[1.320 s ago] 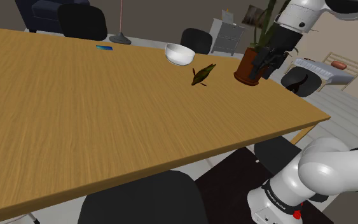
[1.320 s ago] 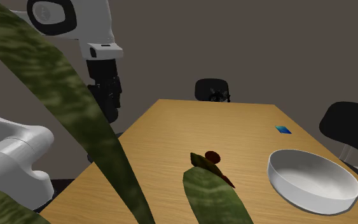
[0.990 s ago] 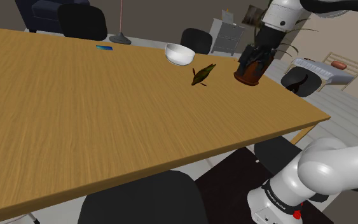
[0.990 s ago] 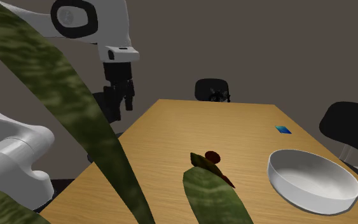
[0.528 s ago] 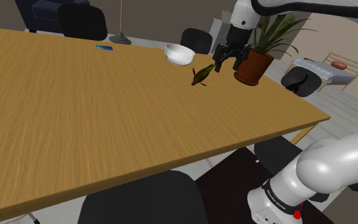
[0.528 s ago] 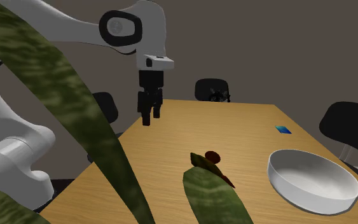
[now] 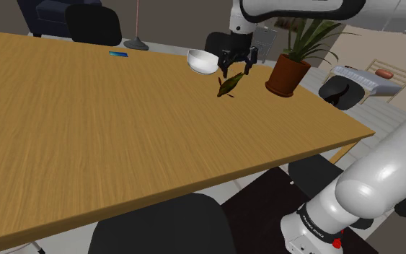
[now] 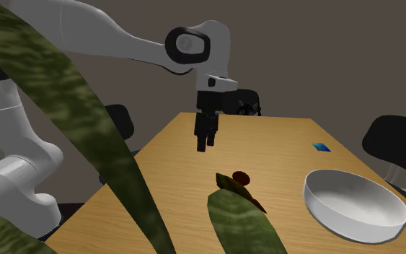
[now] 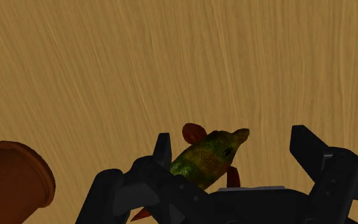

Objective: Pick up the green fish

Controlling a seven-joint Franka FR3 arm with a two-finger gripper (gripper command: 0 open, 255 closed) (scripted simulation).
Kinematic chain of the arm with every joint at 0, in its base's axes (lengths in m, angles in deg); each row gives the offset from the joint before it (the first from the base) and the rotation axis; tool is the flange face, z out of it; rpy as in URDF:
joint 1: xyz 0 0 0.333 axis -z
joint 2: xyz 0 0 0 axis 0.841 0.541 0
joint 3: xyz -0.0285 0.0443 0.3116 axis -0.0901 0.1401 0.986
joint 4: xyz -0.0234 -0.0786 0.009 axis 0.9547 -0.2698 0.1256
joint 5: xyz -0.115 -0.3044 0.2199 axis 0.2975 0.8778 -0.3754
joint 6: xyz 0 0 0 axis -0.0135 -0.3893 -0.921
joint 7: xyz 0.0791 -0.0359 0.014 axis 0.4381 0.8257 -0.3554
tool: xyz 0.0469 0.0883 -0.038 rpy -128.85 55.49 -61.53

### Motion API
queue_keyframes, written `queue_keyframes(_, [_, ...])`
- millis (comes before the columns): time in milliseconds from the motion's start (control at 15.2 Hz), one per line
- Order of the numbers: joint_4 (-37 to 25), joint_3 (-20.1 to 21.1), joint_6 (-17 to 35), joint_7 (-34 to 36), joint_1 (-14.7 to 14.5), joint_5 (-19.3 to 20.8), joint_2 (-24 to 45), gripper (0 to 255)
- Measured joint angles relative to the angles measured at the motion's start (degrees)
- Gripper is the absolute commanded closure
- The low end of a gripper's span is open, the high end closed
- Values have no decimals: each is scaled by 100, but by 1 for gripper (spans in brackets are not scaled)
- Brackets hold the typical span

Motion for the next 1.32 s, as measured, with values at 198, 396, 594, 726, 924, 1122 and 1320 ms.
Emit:
queue_keyframes(198, [-837,16,-264,324,-57,394,807,0])
queue_keyframes(396, [-1755,-40,-564,539,-160,748,1638,0])
queue_keyframes(594, [-1812,-60,-503,631,-183,819,1808,0])
queue_keyframes(726, [-1654,-60,-372,686,-177,821,1796,0])
queue_keyframes(924, [-1478,-69,-174,735,-156,832,1825,0])
queue_keyframes(1122, [-1422,-68,-129,752,-154,831,1815,255])
queue_keyframes(1320, [-1416,-67,-123,754,-154,831,1813,255])
